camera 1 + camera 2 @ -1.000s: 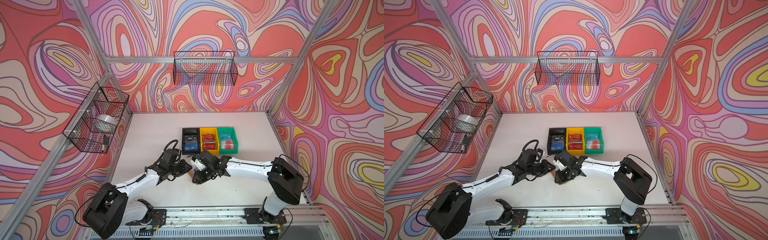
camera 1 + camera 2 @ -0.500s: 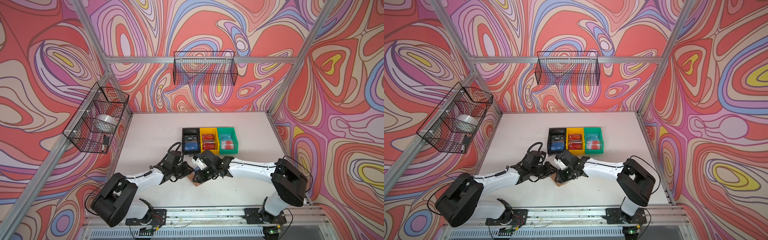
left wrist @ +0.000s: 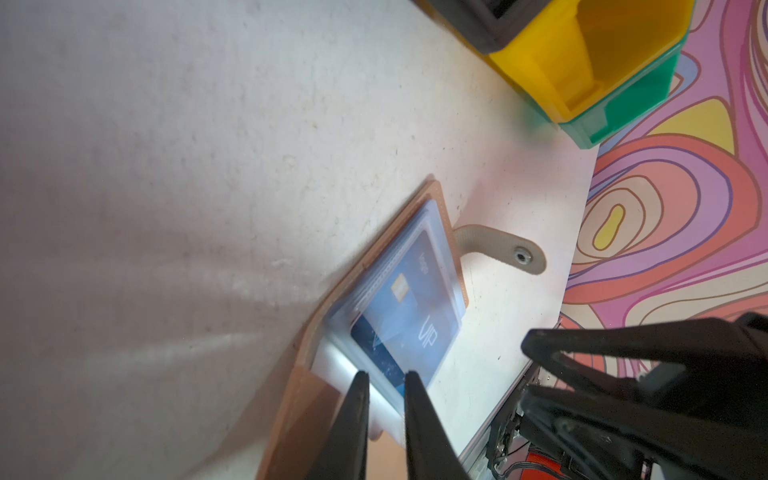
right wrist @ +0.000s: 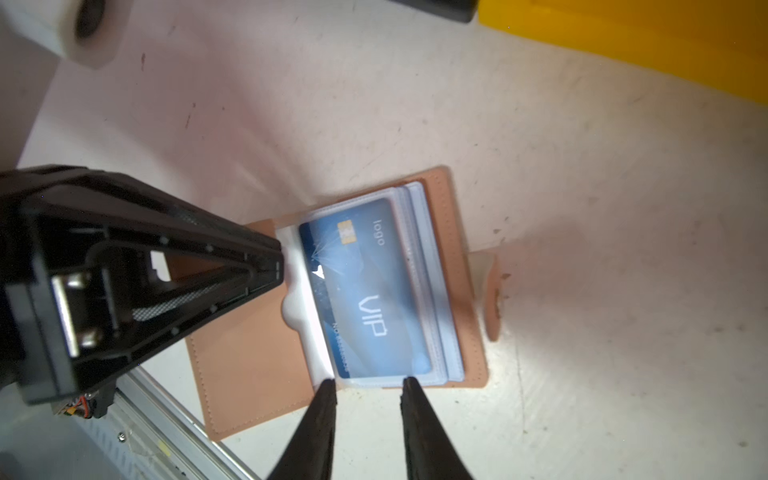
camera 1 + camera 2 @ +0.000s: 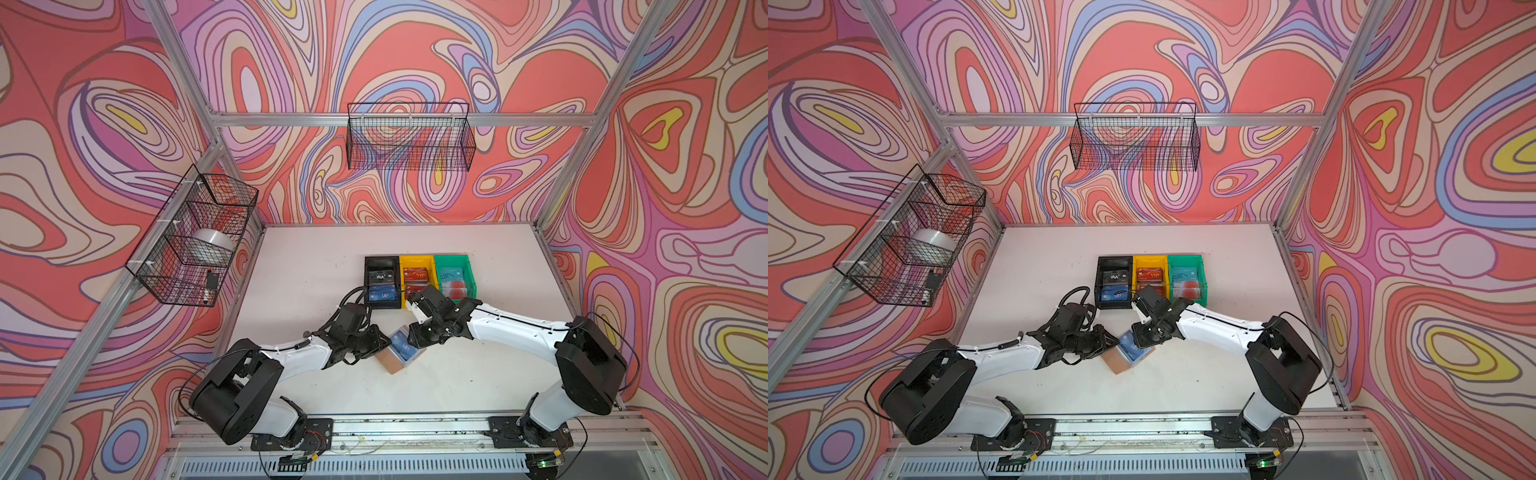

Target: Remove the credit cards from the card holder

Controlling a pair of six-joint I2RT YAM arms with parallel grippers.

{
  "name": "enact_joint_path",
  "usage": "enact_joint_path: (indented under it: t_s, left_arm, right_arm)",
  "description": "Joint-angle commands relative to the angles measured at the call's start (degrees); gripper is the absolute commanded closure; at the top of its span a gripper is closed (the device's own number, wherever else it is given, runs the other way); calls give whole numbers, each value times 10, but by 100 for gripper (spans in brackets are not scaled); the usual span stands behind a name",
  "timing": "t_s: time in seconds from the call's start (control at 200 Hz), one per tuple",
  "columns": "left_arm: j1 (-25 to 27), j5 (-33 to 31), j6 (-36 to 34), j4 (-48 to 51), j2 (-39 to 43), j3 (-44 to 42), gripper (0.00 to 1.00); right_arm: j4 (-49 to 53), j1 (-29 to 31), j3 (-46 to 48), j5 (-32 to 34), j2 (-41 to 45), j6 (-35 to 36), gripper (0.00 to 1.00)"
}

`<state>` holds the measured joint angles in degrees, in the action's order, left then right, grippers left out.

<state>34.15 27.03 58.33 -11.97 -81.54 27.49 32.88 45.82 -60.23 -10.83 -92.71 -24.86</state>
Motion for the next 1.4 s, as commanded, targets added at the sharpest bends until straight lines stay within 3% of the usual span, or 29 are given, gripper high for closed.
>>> enact_joint_path:
  t_s: [0.0,0.24,1.392]
  left_arm:
    - [7,3,15,-25,-10,-10,80]
    - [26,-14,19,-25,-10,-15,81]
    - [31,-15,53,-134,-31,-82,82]
  right_arm:
    - [30,0,-31,20,-32,34,70]
    - [27,-4,-57,26,-85,32,80]
    - [16,-18,-44,7,-131,30,83]
